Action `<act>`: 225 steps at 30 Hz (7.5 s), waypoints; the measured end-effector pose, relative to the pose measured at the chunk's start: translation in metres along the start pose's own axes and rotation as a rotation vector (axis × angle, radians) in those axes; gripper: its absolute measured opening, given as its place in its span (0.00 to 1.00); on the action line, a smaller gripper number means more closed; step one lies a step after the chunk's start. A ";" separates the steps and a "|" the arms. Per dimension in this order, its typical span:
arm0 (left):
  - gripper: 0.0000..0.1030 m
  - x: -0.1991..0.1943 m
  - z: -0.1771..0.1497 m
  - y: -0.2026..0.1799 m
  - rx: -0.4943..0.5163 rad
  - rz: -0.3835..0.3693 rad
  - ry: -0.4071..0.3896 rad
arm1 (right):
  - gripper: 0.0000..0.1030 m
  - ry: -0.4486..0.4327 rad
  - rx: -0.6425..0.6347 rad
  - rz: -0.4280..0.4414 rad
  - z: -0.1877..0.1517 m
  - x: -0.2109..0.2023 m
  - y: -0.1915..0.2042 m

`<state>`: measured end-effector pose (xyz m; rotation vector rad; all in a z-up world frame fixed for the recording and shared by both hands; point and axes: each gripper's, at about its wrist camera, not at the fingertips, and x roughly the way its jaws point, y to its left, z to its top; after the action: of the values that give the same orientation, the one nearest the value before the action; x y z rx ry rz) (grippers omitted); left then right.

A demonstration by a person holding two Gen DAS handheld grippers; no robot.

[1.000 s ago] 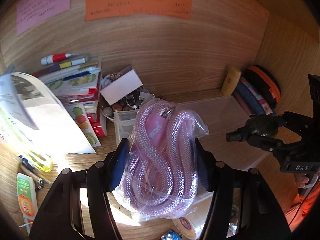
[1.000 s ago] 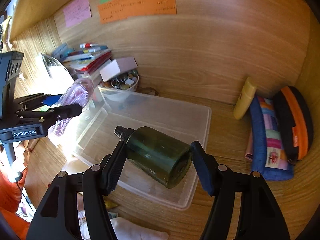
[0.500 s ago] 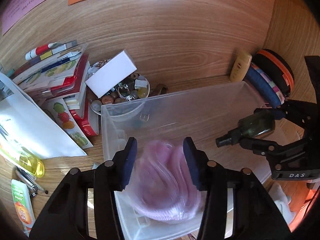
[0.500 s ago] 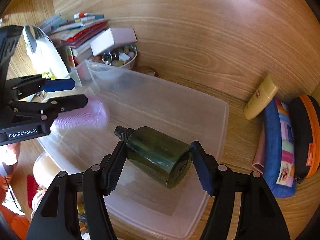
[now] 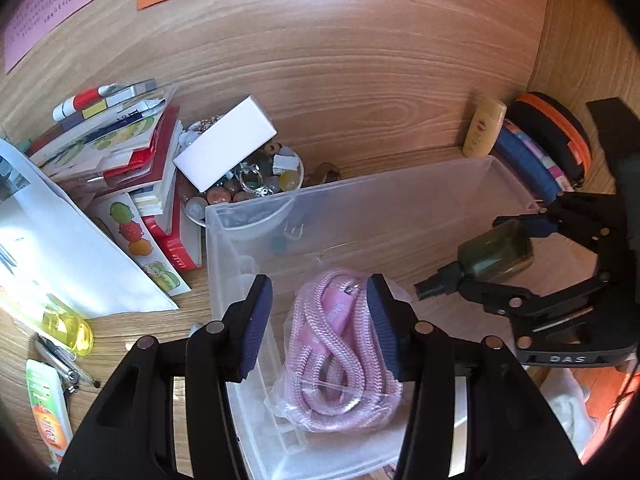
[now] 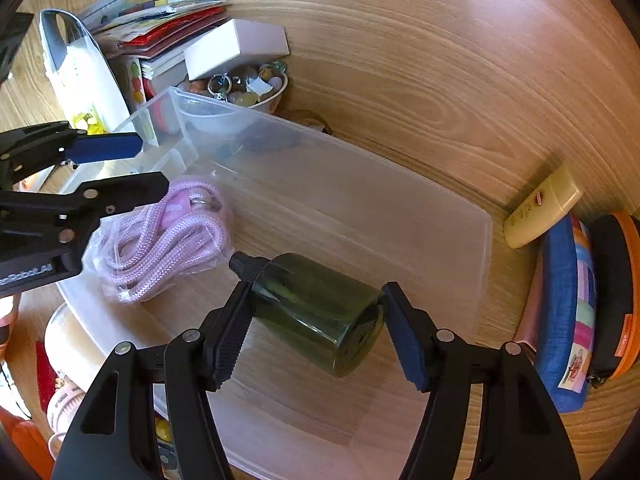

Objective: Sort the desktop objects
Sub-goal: 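Carry the spray bottle and rope bag into the clear box and release both, then grasp the cream plastic tub with the left gripper while the right gripper grasps the white pouch, then carry the tub and white pouch into the clear box and release both, then grasp the red felt stocking with the left gripper while the right gripper grasps the round white container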

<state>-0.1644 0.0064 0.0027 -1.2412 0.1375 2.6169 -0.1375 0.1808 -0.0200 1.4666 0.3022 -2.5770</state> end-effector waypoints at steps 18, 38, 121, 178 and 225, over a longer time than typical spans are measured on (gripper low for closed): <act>0.73 -0.049 -0.006 0.005 -0.026 0.006 -0.090 | 0.70 -0.022 0.097 -0.091 -0.023 -0.038 -0.002; 0.80 -0.090 -0.061 -0.016 0.036 0.019 -0.062 | 0.79 -0.150 0.156 -0.121 -0.075 -0.107 0.023; 0.69 -0.101 -0.081 -0.023 -0.124 -0.078 -0.102 | 0.32 -0.291 0.233 0.095 -0.124 -0.140 0.013; 0.66 -0.030 -0.036 -0.028 -0.001 -0.031 -0.055 | 0.66 -0.166 0.134 -0.078 -0.043 -0.044 0.005; 0.87 -0.085 -0.196 -0.020 -0.063 -0.068 0.110 | 0.78 -0.142 0.151 0.088 -0.175 -0.076 0.093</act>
<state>0.0397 -0.0254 -0.0557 -1.3859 0.0320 2.5145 0.0684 0.1379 -0.0511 1.3005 0.0243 -2.6646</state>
